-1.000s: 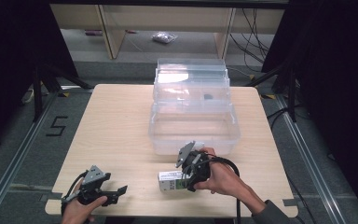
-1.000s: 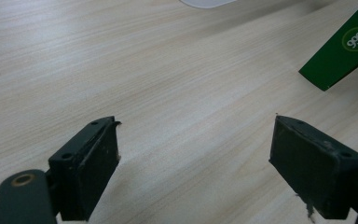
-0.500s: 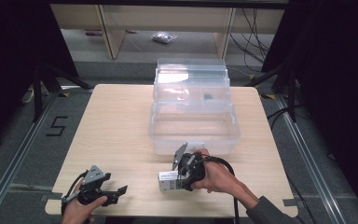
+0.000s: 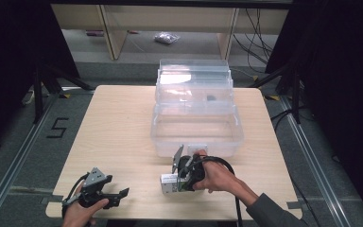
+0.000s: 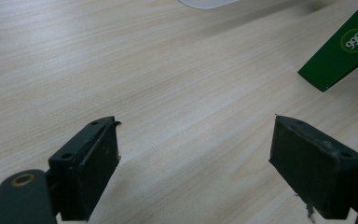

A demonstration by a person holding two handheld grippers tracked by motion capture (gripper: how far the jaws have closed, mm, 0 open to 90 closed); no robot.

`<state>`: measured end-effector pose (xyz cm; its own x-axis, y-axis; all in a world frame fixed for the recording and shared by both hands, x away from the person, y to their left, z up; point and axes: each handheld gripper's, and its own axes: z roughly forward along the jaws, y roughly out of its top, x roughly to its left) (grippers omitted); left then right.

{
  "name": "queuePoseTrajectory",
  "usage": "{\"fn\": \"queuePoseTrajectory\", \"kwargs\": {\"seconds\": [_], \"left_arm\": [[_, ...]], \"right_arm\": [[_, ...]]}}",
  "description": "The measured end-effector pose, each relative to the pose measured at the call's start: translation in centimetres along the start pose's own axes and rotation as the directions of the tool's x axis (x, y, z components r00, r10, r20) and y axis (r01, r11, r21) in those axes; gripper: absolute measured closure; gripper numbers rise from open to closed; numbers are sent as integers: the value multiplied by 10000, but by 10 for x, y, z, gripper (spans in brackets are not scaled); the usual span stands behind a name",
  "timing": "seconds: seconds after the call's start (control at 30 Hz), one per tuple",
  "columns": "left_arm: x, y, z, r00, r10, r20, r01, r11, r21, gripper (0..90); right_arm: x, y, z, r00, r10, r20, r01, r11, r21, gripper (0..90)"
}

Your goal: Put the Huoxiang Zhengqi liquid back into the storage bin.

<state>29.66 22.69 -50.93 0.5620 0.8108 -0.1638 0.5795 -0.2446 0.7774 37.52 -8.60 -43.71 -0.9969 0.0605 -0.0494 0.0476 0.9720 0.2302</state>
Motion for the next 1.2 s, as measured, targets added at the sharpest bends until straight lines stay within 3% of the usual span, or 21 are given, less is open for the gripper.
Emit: {"fn": "queuePoseTrajectory", "kwargs": {"seconds": [0.03,0.07,0.1,0.13,0.17,0.23,0.27,0.3,0.33,0.37,0.57,0.7,0.8,0.83,1.0,1.2], "left_arm": [[0,0,0,9999,101,0,-101,9999,26,147],[0,0,0,9999,101,0,-101,9999,26,147],[0,0,0,10000,85,-9,-85,10000,2,147],[0,0,0,10000,50,-10,-50,10000,-37,147],[0,0,0,10000,59,-11,-59,10000,-30,147],[0,0,0,10000,54,-11,-54,10000,-30,147],[0,0,0,10000,70,30,-70,10000,34,147],[0,0,0,10000,72,21,-73,10000,66,147],[0,0,0,10000,52,-11,-52,10000,-42,147],[0,0,-1,9999,96,45,-96,9999,100,147],[0,0,-1,10000,42,25,-42,10000,53,147],[0,0,-1,10000,38,30,-38,10000,46,147],[0,0,-1,10000,1,21,-1,10000,28,147],[0,0,-1,10000,12,-5,-12,10000,31,147],[0,0,-1,10000,15,18,-15,10000,31,147],[0,0,0,10000,-19,36,19,10000,30,147]], "right_arm": [[3,0,0,9988,480,-108,-477,9986,219,538],[3,0,0,9988,480,-108,-477,9986,219,538],[2,0,0,9991,404,-102,-401,9988,271,545],[0,1,1,9999,-12,-127,16,9997,256,559],[2,1,1,9994,285,-192,-279,9992,303,571],[0,3,2,9996,-190,-194,196,9993,308,580],[2,3,1,9998,99,-172,-91,9990,446,586],[1,4,2,9997,-149,-209,158,9990,429,593],[2,5,2,9997,-94,-203,104,9987,492,599],[1,6,2,9986,-457,-255,469,9977,496,608],[3,9,1,9978,-625,-207,638,9954,713,648],[4,9,-3,9966,-663,-487,697,9949,728,649],[6,6,-9,9992,-218,-338,243,9968,757,649],[3,4,-13,9989,-383,-278,400,9971,651,649],[2,-2,-27,9995,-152,-288,168,9982,568,649],[-2,-10,-42,9994,-252,-221,260,9988,409,649]]}}
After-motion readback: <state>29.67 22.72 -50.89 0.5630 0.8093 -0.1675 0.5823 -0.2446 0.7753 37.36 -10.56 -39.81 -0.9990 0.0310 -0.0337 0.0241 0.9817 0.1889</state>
